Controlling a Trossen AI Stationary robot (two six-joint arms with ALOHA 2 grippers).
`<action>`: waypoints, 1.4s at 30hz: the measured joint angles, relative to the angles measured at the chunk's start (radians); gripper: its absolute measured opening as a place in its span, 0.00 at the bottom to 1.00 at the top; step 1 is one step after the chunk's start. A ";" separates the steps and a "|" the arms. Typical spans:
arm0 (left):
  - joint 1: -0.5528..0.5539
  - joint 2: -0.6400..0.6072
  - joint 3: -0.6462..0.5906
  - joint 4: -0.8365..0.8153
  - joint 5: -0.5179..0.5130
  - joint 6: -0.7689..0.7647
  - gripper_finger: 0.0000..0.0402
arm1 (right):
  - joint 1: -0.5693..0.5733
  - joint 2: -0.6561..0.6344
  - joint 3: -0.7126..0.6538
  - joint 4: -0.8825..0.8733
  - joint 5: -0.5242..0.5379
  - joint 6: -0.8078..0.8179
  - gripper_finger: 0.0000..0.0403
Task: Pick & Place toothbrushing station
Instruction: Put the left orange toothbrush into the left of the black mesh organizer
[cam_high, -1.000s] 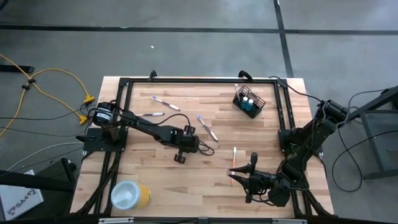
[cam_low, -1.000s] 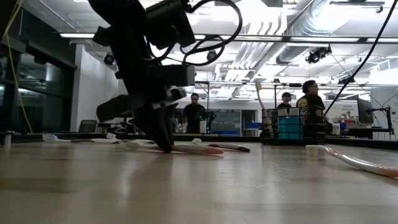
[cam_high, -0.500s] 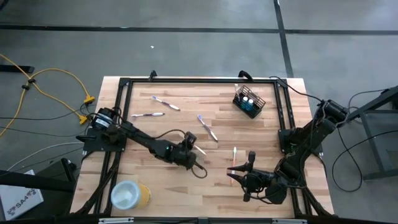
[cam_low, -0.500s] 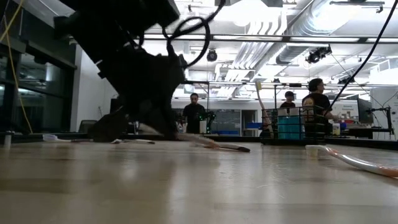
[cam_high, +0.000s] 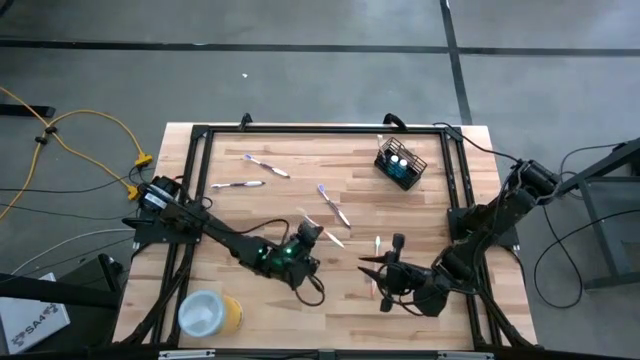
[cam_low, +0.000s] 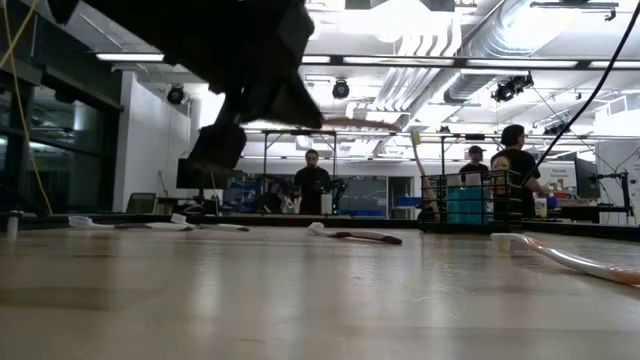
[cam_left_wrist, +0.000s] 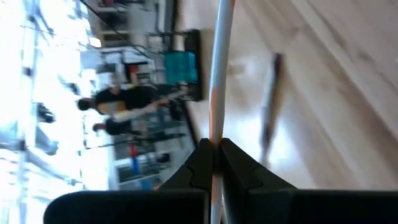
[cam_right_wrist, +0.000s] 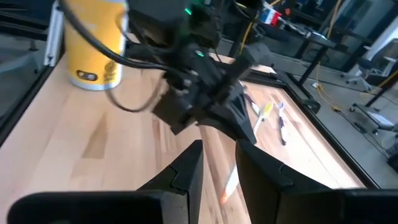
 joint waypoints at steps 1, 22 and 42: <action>-0.007 0.000 0.001 0.021 -0.009 0.034 0.01 | -0.007 0.000 0.000 0.000 -0.001 0.009 0.22; -0.088 -0.001 0.001 0.600 0.146 0.976 0.00 | -0.160 -0.122 0.000 0.000 -0.429 0.187 0.22; -0.075 -0.001 0.002 0.769 0.566 1.291 0.00 | -0.216 -0.194 0.000 0.054 -0.662 0.249 0.22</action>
